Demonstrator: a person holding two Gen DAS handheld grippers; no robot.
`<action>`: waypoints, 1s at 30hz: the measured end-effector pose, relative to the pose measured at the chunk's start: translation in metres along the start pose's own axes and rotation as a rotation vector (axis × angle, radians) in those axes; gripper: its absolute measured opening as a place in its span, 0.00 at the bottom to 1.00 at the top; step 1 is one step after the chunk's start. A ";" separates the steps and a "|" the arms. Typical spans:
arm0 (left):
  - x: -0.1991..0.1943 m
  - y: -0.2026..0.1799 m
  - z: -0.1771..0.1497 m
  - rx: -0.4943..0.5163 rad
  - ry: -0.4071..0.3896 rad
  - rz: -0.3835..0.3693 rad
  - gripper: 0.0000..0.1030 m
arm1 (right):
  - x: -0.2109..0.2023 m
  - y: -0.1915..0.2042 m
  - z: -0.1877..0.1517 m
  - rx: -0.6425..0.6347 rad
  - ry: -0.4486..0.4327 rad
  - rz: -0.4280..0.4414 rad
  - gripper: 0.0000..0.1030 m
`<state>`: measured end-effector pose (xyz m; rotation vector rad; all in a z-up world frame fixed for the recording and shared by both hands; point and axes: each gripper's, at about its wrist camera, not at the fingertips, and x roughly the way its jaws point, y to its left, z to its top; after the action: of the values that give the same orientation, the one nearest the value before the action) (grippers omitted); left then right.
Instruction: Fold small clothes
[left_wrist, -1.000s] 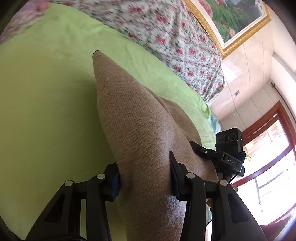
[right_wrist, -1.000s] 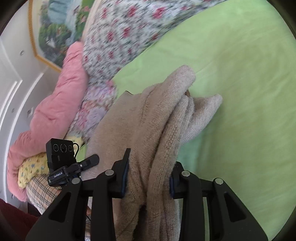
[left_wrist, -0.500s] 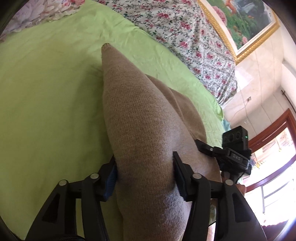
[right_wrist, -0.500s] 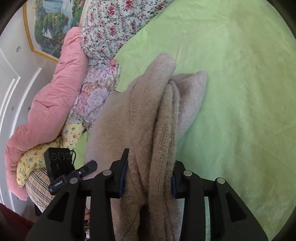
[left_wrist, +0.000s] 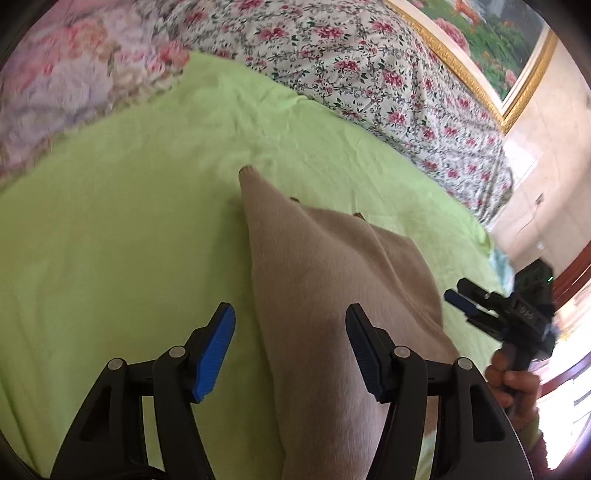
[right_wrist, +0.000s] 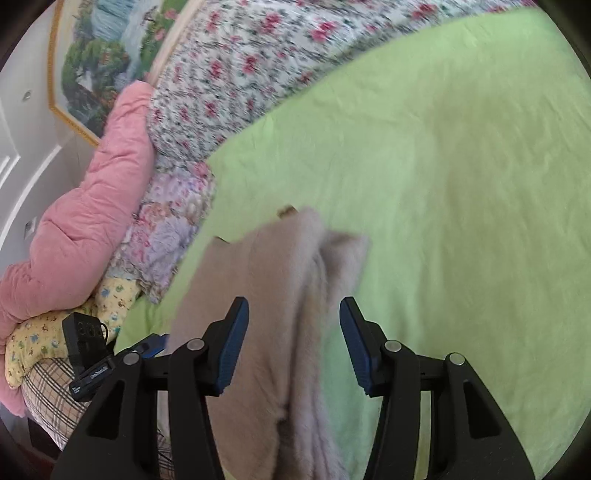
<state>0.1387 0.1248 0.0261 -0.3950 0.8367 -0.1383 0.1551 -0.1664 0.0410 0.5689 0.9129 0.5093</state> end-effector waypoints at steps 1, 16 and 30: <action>0.002 -0.005 0.001 0.021 -0.003 0.033 0.49 | 0.005 0.004 0.003 -0.009 0.007 -0.002 0.50; 0.026 -0.044 -0.012 0.232 0.028 0.133 0.28 | 0.046 0.020 0.036 -0.093 0.026 -0.082 0.10; -0.027 -0.041 -0.047 0.269 -0.018 0.066 0.39 | 0.000 0.000 -0.006 0.011 0.037 -0.068 0.30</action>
<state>0.0867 0.0810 0.0326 -0.1150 0.8005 -0.1831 0.1505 -0.1652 0.0380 0.5376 0.9672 0.4550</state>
